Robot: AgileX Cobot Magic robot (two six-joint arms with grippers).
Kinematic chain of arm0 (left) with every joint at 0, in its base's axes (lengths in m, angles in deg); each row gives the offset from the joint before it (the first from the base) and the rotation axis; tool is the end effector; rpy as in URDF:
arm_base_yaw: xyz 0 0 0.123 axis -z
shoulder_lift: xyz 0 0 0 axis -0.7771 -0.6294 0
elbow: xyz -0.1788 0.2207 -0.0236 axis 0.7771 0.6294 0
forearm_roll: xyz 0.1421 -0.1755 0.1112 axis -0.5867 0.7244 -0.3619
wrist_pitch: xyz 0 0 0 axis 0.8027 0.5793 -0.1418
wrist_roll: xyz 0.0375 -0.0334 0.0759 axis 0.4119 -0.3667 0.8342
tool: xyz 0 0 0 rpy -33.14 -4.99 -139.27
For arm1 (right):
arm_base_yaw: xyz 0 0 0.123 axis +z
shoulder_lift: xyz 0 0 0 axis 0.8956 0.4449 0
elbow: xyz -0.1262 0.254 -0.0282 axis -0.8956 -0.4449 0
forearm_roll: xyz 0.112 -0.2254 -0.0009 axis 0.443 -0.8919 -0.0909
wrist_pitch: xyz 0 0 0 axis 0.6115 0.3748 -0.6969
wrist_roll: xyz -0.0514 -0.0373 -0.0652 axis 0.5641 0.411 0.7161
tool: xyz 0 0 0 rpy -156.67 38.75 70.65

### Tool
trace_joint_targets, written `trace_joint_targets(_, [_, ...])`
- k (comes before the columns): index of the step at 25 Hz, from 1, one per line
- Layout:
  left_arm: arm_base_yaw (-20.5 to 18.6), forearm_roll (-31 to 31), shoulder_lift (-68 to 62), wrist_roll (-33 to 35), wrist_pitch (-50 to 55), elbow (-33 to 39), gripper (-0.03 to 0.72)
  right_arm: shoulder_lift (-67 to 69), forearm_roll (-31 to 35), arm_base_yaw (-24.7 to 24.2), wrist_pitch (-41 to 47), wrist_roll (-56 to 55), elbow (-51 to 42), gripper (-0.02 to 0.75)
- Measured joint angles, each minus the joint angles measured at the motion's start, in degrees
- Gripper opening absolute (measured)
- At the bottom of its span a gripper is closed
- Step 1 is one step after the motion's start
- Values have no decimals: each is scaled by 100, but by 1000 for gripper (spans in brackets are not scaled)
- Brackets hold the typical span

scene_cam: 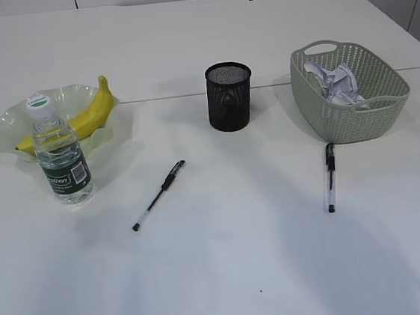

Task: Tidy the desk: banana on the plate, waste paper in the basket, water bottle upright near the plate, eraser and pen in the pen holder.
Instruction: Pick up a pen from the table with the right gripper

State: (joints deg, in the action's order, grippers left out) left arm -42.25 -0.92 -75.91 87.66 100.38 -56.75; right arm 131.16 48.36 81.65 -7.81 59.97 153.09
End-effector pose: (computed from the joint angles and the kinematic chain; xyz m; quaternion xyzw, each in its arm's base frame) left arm 0.1959 -0.0415 0.3438 0.0893 0.9647 -0.0777 0.2351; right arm 0.4272 0.1457 0.3738 -0.1452 0.9420 0.0825 0.2910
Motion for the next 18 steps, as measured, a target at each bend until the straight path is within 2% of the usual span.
trace_joint_targets(6, [0,0,152,0,0,0,505,-722,-426,0,23,0,-1296,386])
trace_joint_targets(14, [0,0,176,0,-5,0,505,-841,-586,0,22,0,-1792,386])
trace_joint_targets(18, [0,0,176,0,-5,0,505,-877,-586,0,-10,0,-2470,386])
